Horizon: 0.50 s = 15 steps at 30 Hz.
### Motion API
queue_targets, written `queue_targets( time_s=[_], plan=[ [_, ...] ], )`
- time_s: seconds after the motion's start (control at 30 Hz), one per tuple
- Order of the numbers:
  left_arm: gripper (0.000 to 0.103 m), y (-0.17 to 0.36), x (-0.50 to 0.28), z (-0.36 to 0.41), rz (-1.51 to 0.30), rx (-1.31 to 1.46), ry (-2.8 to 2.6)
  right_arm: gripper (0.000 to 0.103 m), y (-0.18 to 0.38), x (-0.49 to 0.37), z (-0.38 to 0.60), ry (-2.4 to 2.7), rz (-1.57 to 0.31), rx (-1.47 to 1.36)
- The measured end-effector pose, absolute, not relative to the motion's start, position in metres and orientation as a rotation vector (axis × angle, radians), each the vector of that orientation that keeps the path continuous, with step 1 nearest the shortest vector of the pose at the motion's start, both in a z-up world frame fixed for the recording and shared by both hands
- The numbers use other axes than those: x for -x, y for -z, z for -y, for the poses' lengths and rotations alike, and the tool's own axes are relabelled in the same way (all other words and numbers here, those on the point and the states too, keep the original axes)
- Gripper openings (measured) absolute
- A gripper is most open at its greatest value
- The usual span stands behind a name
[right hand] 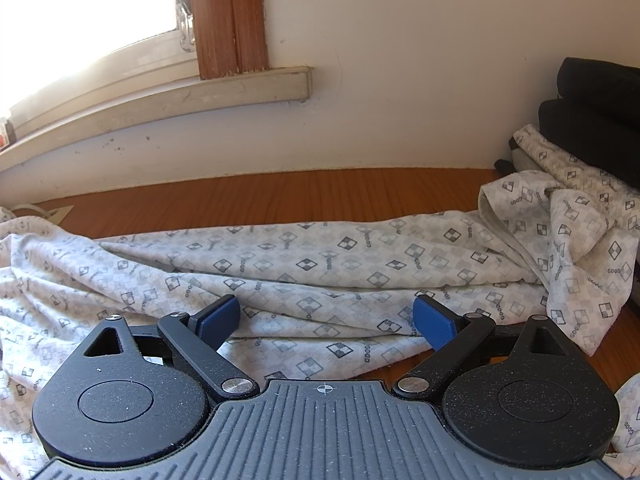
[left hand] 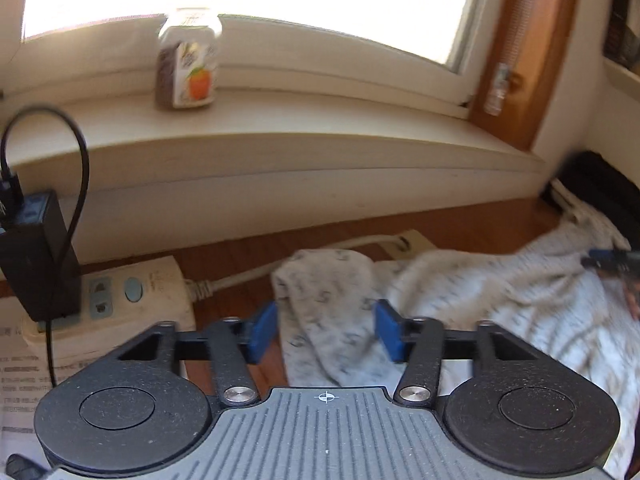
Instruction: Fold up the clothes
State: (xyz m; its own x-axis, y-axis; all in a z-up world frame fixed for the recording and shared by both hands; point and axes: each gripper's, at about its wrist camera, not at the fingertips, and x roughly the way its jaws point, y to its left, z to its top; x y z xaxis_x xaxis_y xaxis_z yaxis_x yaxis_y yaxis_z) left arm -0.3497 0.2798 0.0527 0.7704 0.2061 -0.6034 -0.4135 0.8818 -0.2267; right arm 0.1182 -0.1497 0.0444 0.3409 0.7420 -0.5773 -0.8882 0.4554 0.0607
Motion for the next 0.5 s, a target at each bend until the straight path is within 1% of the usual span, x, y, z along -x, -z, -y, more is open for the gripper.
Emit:
queue_targets(
  time_s=[0.13,0.27,0.3,0.33,0.37,0.4,0.5],
  plan=[
    [0.048,-0.041,0.336,-0.291,-0.617,0.383,-0.363,0.094,-0.045,-0.118,0.149,-1.077,-0.583,0.291],
    [0.048,-0.036,0.325,-0.287,-0.616,0.339,-0.384,0.094,-0.045,-0.117,0.149,-1.078,-0.581,0.294],
    [0.046,-0.036,0.323,-0.285,-0.614,0.326,-0.388,0.094,-0.045,-0.117,0.149,-1.079,-0.581,0.293],
    [0.039,-0.037,0.322,-0.284,-0.610,0.313,-0.387,0.095,-0.045,-0.118,0.149,-1.080,-0.581,0.292],
    [0.016,-0.039,0.322,-0.282,-0.600,0.297,-0.387,0.095,-0.046,-0.118,0.149,-1.081,-0.581,0.290],
    [0.004,-0.041,0.323,-0.280,-0.588,0.279,-0.394,0.095,-0.046,-0.118,0.149,-1.082,-0.581,0.288],
    [0.002,-0.055,0.329,-0.277,-0.530,0.240,-0.421,0.095,-0.046,-0.118,0.149,-1.086,-0.582,0.283]
  ],
)
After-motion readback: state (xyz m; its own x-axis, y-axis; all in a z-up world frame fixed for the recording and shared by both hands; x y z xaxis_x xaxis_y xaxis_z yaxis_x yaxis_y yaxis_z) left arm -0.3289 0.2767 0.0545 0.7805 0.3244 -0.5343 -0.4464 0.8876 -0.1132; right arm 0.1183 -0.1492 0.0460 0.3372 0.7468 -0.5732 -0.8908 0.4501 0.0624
